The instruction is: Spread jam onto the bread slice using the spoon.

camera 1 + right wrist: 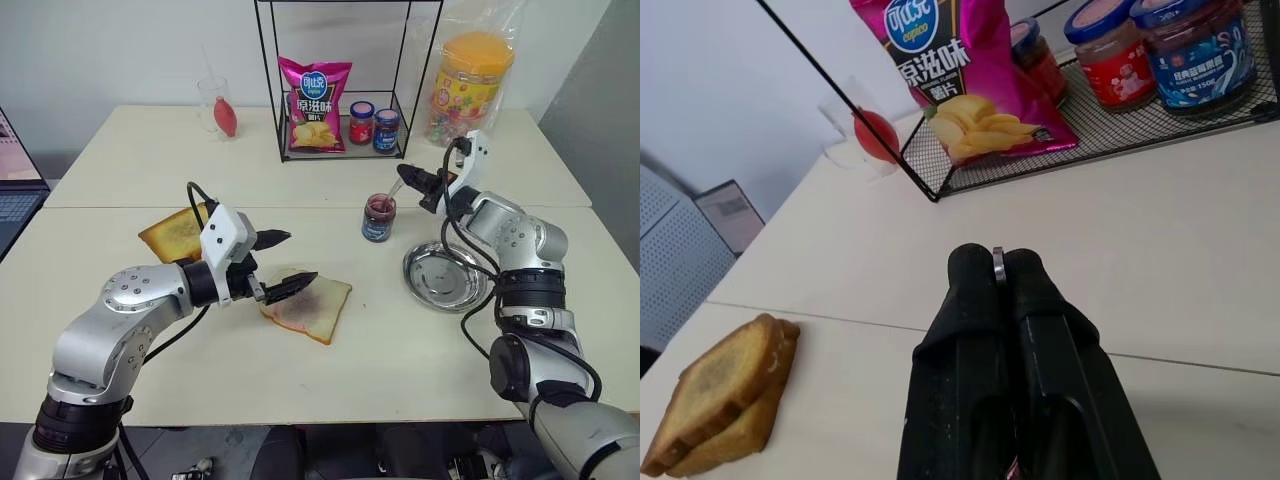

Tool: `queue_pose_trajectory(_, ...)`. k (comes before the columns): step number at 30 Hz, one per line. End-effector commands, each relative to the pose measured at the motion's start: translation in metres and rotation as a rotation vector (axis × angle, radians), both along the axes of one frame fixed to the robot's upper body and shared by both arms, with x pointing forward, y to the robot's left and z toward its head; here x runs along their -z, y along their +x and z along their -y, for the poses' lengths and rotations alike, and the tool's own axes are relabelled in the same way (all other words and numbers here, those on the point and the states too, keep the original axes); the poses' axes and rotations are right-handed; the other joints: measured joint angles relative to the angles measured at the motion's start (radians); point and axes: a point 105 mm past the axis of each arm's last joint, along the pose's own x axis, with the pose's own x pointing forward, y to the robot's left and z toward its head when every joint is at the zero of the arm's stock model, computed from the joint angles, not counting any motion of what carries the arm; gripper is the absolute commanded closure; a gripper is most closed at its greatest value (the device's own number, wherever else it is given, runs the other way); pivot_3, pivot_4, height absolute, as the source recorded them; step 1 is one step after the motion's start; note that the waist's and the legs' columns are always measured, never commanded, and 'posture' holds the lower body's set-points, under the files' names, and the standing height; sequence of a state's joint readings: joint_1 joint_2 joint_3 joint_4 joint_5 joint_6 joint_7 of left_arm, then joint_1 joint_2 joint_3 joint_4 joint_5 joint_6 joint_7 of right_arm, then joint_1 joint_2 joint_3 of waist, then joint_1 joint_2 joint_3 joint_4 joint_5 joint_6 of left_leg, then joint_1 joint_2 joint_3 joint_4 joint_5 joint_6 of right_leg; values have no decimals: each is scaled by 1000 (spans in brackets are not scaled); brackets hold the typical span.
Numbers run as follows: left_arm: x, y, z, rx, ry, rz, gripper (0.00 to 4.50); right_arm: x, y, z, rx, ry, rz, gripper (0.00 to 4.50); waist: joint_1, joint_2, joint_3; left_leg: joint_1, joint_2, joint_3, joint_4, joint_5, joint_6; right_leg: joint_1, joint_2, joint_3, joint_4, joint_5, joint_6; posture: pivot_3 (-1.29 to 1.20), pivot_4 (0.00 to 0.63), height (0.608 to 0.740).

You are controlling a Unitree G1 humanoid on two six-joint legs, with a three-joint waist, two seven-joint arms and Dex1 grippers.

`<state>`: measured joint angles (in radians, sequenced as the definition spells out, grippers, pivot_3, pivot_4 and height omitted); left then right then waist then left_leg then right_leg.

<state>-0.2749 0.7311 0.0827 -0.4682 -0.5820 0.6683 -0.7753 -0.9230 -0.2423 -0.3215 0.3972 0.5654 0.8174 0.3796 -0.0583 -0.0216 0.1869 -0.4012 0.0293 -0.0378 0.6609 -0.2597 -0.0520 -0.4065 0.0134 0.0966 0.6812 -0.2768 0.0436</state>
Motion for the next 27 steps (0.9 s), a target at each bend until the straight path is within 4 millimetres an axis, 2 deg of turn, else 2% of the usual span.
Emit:
queue_pose_trajectory(1,-11,-2,3,16,12,62,0,-22,-1,2,1,62,42,4464,0,0,0,0,0,0,0,0,0,0,0,0,0,0,0,0,150,740)
queue_pose_trajectory(27,-11,0,5,21,18,74,0,-22,3,15,39,176,-41,4464,-1,0,0,0,0,1,-1,0,0,0,0,0,-1,0,0,0,150,740)
